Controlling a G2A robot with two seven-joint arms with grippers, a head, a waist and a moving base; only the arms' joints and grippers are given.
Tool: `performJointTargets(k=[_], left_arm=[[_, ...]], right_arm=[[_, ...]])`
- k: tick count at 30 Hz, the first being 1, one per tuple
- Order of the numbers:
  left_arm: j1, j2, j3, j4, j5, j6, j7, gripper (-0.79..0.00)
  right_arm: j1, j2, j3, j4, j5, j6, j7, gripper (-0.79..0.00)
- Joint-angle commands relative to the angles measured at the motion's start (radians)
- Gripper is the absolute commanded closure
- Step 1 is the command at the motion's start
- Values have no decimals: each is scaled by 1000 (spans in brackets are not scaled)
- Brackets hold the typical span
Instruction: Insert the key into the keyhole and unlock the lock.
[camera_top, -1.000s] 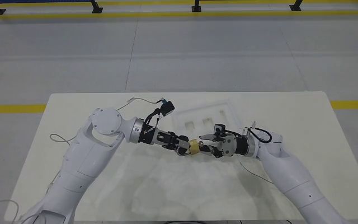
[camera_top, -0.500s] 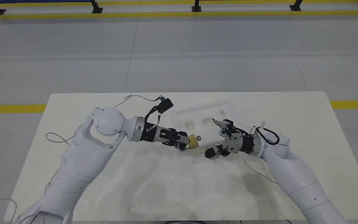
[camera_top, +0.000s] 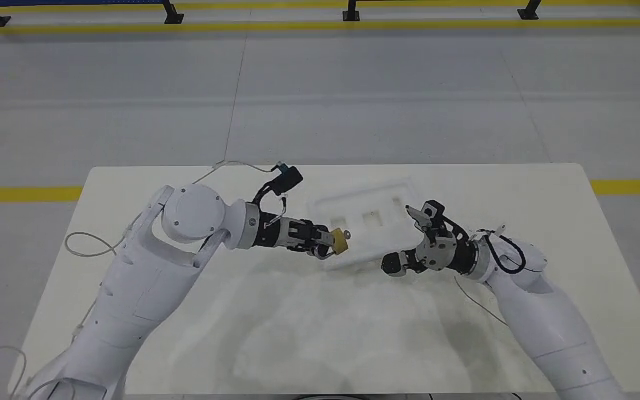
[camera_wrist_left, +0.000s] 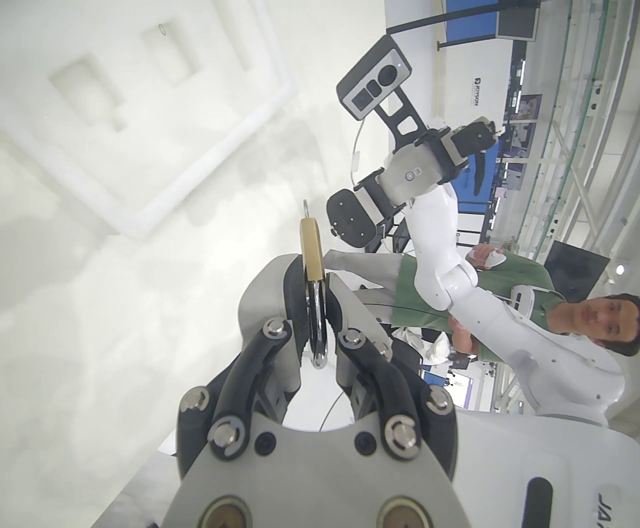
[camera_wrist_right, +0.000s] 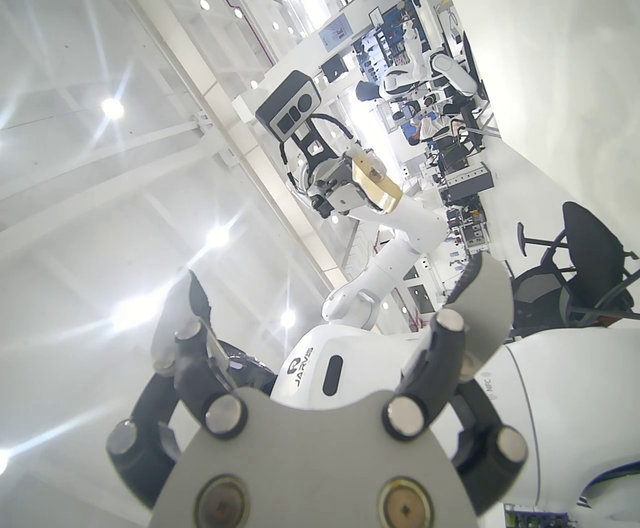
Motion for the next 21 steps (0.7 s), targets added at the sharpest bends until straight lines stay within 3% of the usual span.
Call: performJointTargets(k=[1,8,12,21], left_arm=[[-5,2,5,-4,14,24,-6,0],[-23,12,27,-18,82,49,-34,0],[-11,8,16,-1,-10,28,-8,0],[-6,17,3,19,-27,6,-2,0]], right_arm=[[-4,1,4,-3,0,0,-2,-785],[-5,1,4,-4,0,0,-3,-785],[-5,1,4,-4,0,0,-3,-785],[-5,1,4,-4,0,0,-3,-785]])
